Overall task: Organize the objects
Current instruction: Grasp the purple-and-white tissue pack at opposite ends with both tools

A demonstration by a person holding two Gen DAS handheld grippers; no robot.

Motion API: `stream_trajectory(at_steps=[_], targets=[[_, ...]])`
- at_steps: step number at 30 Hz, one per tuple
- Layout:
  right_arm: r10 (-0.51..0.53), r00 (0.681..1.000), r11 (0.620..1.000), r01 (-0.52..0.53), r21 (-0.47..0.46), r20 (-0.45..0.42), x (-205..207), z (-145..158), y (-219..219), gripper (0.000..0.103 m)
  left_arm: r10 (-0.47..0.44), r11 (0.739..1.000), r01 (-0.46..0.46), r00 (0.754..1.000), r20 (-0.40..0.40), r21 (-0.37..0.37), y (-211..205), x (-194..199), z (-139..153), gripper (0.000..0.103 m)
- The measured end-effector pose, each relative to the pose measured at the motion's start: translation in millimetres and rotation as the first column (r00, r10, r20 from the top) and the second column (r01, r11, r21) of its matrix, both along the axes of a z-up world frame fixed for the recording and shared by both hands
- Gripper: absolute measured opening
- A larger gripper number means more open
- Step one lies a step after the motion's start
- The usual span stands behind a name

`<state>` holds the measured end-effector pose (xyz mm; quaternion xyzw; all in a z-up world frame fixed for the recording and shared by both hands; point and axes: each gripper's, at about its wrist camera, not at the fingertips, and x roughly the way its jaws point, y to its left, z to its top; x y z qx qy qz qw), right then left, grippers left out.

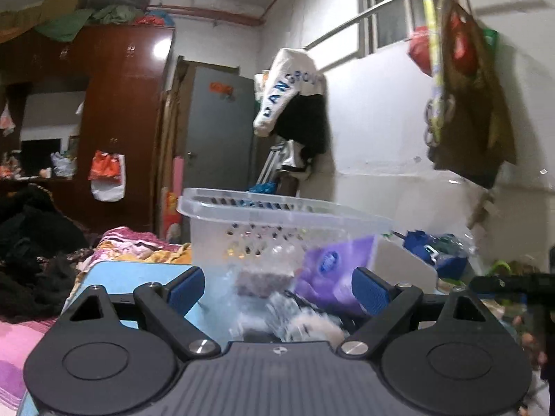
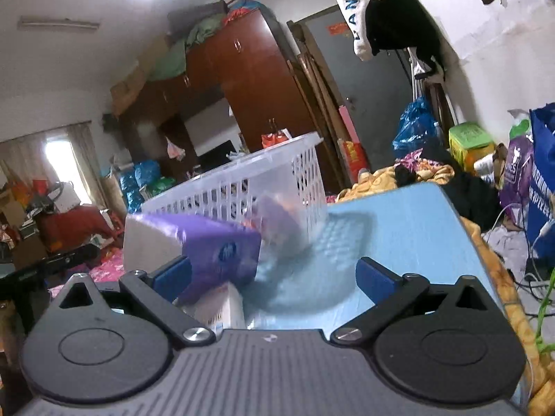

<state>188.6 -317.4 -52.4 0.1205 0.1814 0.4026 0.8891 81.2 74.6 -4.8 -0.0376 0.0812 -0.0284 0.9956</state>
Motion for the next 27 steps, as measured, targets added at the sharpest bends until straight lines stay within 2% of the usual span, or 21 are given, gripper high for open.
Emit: stream_trajectory(at_steps=[2,4,10,14,16,17,19,23,25,27], targets=[[-0.002,0.999,1.000,0.001,0.029,0.050,-9,0,3,0.103,-0.010,1.000,0.010,1.000,0.002,0.028,-4,2,-2,0.094],[0.016,0.997,1.000,-0.017,0.019,0.079,-13,2,10,0.103,-0.028,0.999,0.027,0.999,0.016,0.021,-5,4,-5,0.094],[0.096,0.992,0.993,-0.101,0.060,0.080,-12,5,30,0.103,-0.101,0.993,0.099,0.995,0.020,0.067,-23,6,-6,0.094],[0.151,0.986,0.984,-0.157,0.082,0.073,0,1,42,0.102,-0.180,0.978,0.179,0.984,0.000,0.111,-38,18,-3,0.093],[0.173,0.983,0.981,-0.177,0.084,0.054,8,-2,47,0.094,-0.198,0.971,0.200,0.980,-0.026,0.134,-42,26,-3,0.092],[0.187,0.982,0.978,-0.189,0.091,0.037,14,-5,49,0.092,-0.205,0.969,0.208,0.978,-0.037,0.135,-42,30,-3,0.091],[0.204,0.979,0.974,-0.204,0.097,0.014,19,-9,49,0.081,-0.226,0.966,0.232,0.972,-0.061,0.116,-40,37,-4,0.088],[0.216,0.976,0.972,-0.214,0.099,-0.006,22,-15,52,0.072,-0.257,0.962,0.264,0.962,-0.093,0.070,-34,46,-8,0.075],[0.235,0.972,0.968,-0.233,0.091,-0.011,23,-17,54,0.060,-0.307,0.950,0.311,0.945,-0.109,0.021,-31,51,-10,0.064],[0.247,0.969,0.965,-0.245,0.091,-0.012,23,-17,55,0.055,-0.332,0.943,0.334,0.936,-0.121,-0.001,-31,54,-11,0.060]])
